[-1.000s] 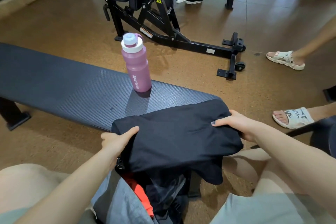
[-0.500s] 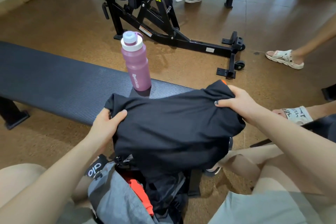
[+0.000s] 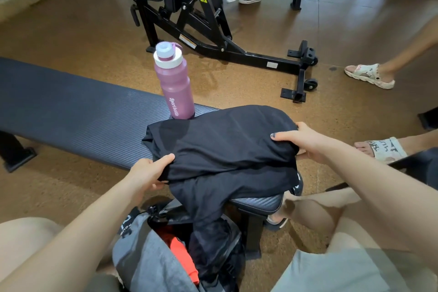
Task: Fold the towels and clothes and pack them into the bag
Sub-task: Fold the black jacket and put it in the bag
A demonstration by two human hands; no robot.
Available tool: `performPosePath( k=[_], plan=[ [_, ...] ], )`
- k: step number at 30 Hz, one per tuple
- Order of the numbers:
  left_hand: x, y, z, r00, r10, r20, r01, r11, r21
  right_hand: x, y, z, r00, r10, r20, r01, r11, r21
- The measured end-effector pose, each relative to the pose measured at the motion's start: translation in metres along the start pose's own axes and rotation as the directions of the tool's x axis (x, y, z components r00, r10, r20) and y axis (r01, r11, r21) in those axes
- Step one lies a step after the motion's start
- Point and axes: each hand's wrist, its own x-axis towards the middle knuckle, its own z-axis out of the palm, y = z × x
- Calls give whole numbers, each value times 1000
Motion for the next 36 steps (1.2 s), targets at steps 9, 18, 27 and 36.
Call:
performPosePath(
  k=[9,18,27,36],
  plan=[
    [-7,-9,-3,997,30,66,-23,994,-103,-11,-3,13,973,-134,-185,58,928,-367],
    [-24,16,-25,990,16,137,42,910,-412,-38,-35,-6,998,-57,-37,68,841,536],
    [-57,-41,-12,933,-174,316,227,964,-139,-55,25,-3,973,125,197,-124,992,-16],
    [-49,-47,13,915,-153,374,305,868,-392,-37,36,-1,979,155,133,-183,954,237]
  ],
)
